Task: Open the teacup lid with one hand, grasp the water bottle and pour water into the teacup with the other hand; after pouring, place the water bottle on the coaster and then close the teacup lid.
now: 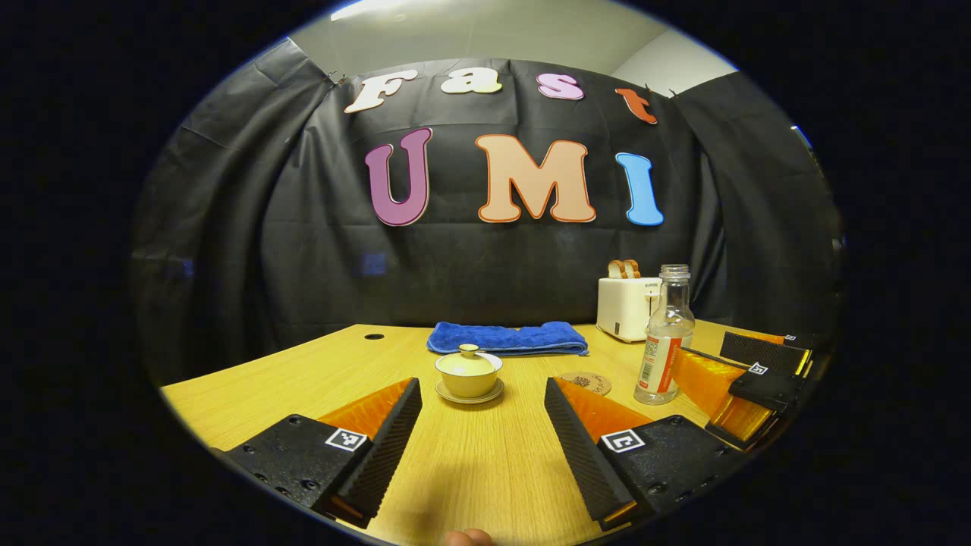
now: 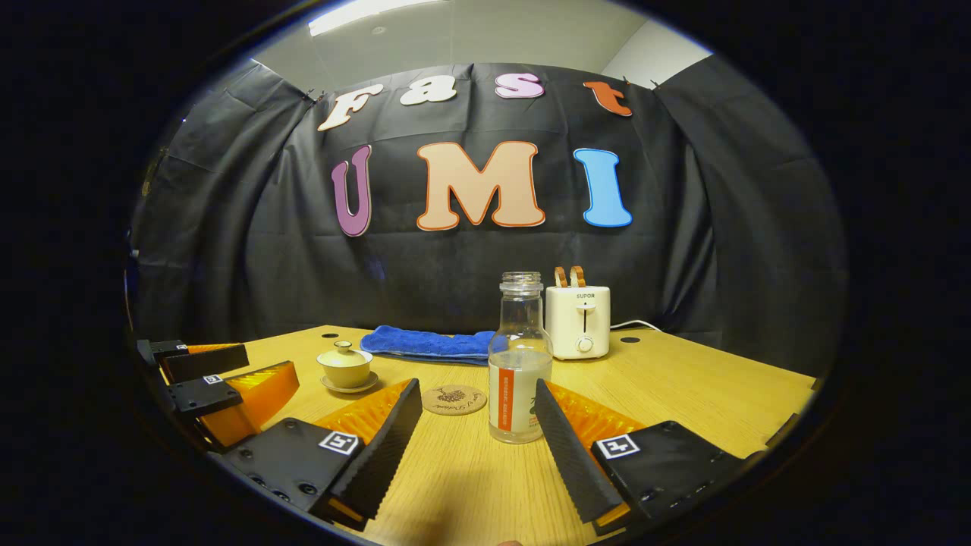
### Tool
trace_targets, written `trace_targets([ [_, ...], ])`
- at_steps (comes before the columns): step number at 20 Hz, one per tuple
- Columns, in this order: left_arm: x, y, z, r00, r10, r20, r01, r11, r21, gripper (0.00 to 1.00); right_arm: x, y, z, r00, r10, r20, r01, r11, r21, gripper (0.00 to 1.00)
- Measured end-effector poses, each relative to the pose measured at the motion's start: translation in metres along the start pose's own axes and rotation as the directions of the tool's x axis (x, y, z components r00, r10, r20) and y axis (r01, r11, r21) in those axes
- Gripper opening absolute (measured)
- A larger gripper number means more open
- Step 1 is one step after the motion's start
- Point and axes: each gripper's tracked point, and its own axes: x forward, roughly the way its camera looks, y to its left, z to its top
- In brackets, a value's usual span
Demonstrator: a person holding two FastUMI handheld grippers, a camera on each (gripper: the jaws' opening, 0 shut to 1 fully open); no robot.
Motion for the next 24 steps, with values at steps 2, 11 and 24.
trace_targets([
  [2,0.0,-0.001,0.0,1.0,-0.002,0.0,0.002,1.0,0.0,0.96,0.0,0.0,0.0,1.0,0.0,0.0,0.0,1.0,0.0,0.96],
  [11,0.021,0.003,-0.002,1.0,0.0,0.006,0.0,1.0,0.001,0.95,0.0,0.0,0.0,1.0,0.007,-0.001,-0.007,1.0,0.0,0.96],
  [24,0.174,0.021,-0.014,0.998,0.042,-0.045,-0.041,0.999,0.019,0.95,0.024,-0.065,0.001,0.994,-0.111,0.003,0.111,0.994,-0.006,0.9],
])
